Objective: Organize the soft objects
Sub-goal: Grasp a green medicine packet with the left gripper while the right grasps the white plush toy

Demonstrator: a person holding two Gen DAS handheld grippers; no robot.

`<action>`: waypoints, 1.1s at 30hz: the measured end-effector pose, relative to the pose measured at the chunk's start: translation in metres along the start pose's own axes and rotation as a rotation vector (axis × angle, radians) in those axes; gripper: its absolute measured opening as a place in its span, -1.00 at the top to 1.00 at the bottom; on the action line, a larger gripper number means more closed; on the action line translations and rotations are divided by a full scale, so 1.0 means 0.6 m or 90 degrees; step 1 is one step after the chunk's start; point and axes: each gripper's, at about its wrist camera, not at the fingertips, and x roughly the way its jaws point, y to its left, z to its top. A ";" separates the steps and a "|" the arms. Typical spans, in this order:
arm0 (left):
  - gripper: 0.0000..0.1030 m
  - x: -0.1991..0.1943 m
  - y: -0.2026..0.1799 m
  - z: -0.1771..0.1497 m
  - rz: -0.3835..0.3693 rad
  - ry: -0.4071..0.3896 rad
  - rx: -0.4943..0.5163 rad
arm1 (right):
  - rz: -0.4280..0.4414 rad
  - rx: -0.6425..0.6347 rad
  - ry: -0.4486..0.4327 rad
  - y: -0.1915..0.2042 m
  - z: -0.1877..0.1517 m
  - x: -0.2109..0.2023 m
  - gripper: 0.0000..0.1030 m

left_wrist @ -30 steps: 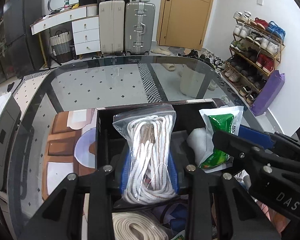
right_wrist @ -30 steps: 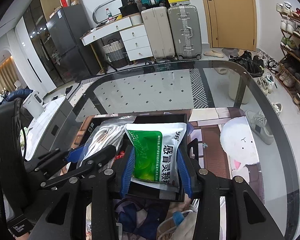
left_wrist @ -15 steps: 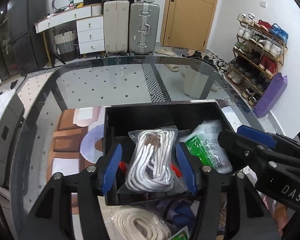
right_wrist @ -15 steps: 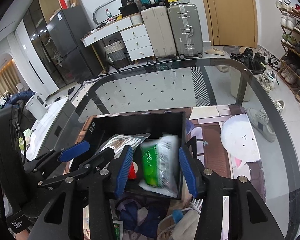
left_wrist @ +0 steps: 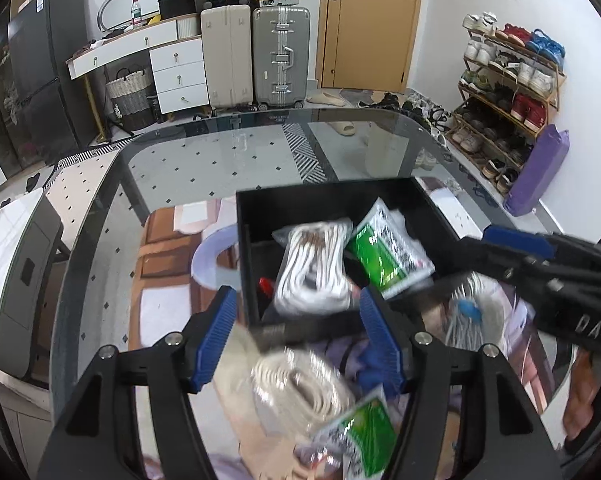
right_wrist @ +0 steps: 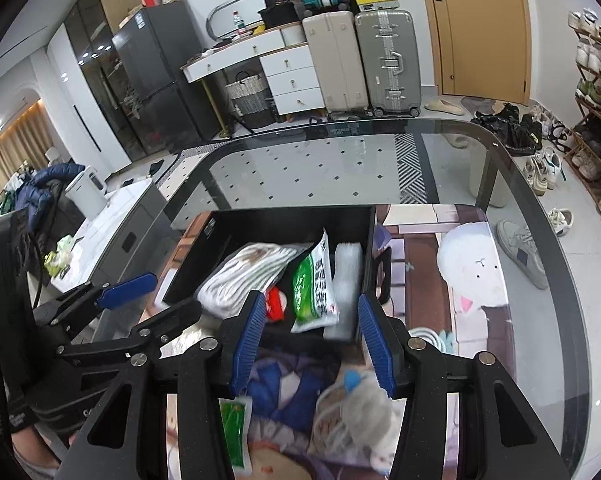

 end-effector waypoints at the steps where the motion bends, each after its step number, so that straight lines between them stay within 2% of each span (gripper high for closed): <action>1: -0.25 -0.006 0.002 -0.007 0.002 -0.001 0.001 | 0.000 -0.009 0.000 0.000 -0.006 -0.007 0.04; 4: -0.25 -0.018 0.002 -0.019 0.011 -0.003 0.006 | 0.000 -0.021 0.012 -0.003 -0.026 -0.021 0.04; 9: -0.27 -0.036 -0.001 -0.052 -0.001 0.006 0.014 | -0.016 -0.043 0.036 -0.020 -0.063 -0.031 0.04; 17: -0.33 -0.041 -0.057 -0.114 -0.040 0.049 0.065 | -0.039 -0.067 0.076 -0.053 -0.113 -0.026 0.04; 21: -0.34 -0.031 -0.091 -0.137 -0.026 0.065 0.108 | -0.048 -0.079 0.095 -0.061 -0.131 -0.017 0.04; 29: -0.35 0.003 -0.115 -0.145 0.001 0.082 0.124 | -0.067 -0.099 0.127 -0.054 -0.143 0.018 0.04; 33: -0.35 0.013 -0.129 -0.145 0.036 0.076 0.146 | -0.076 -0.106 0.135 -0.049 -0.145 0.029 0.04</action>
